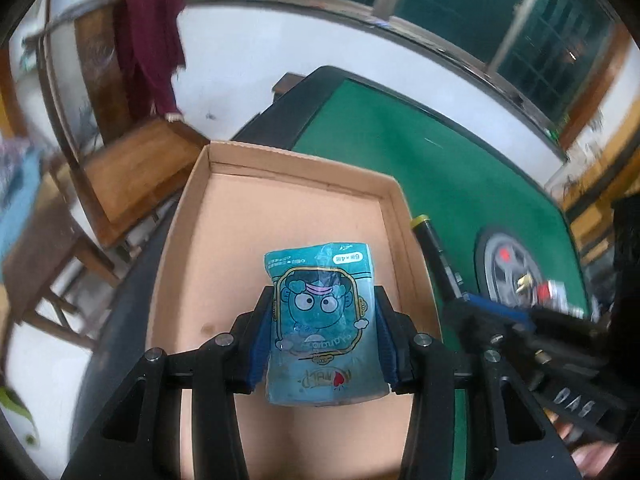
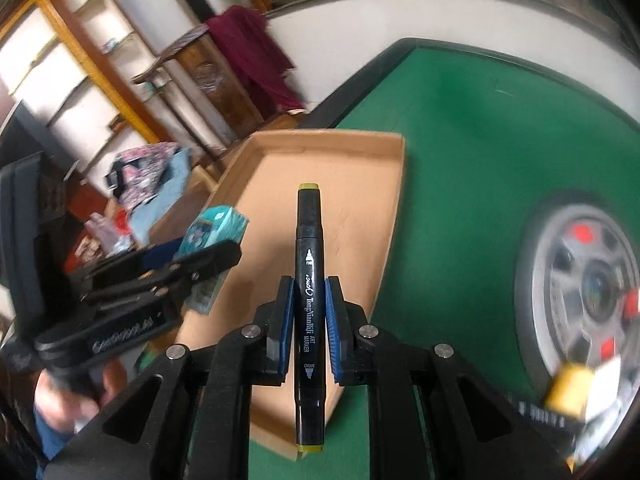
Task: Organize objects
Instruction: 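Lower the blue packet and black marker into the tray and open both grippers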
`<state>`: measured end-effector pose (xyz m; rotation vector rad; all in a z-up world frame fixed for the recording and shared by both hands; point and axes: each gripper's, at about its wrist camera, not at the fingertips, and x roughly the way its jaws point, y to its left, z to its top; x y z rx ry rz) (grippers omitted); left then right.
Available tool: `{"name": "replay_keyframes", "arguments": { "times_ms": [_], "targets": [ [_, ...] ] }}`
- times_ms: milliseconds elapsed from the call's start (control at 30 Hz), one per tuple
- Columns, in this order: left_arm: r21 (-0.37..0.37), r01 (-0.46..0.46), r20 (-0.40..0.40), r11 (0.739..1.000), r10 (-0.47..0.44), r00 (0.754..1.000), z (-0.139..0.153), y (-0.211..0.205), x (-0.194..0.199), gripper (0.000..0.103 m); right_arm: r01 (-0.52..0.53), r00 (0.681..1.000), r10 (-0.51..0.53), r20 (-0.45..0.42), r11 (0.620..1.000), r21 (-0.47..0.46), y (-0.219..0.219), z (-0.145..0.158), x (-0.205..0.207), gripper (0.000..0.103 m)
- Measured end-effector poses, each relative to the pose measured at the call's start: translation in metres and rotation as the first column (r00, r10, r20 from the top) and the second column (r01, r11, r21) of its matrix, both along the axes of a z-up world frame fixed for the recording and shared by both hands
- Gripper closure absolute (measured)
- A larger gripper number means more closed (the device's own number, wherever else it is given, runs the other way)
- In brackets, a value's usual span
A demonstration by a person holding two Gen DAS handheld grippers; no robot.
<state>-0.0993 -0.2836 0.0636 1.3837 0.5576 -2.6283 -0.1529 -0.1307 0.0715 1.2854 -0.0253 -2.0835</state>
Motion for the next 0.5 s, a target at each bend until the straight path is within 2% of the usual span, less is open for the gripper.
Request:
{"name": "replay_keyframes", "arguments": {
  "times_ms": [200, 267, 500],
  "targets": [
    [0.105, -0.076, 0.072, 0.992, 0.068, 0.995, -0.029, -0.018, -0.043, 0.062, 0.089, 0.994, -0.089, 0.057, 0.996, 0.005, -0.017, -0.027, -0.049, 0.091],
    [0.138, -0.095, 0.076, 0.986, 0.085, 0.994, -0.036, -0.020, -0.049, 0.062, 0.106, 0.991, -0.105, 0.083, 0.994, -0.009, -0.020, -0.034, -0.059, 0.091],
    [0.223, -0.107, 0.029, 0.969, 0.103, 0.994, -0.049, -0.024, -0.050, 0.061, 0.160, 0.985, -0.159, 0.069, 0.987, -0.004, -0.020, -0.038, -0.075, 0.091]
  ]
}}
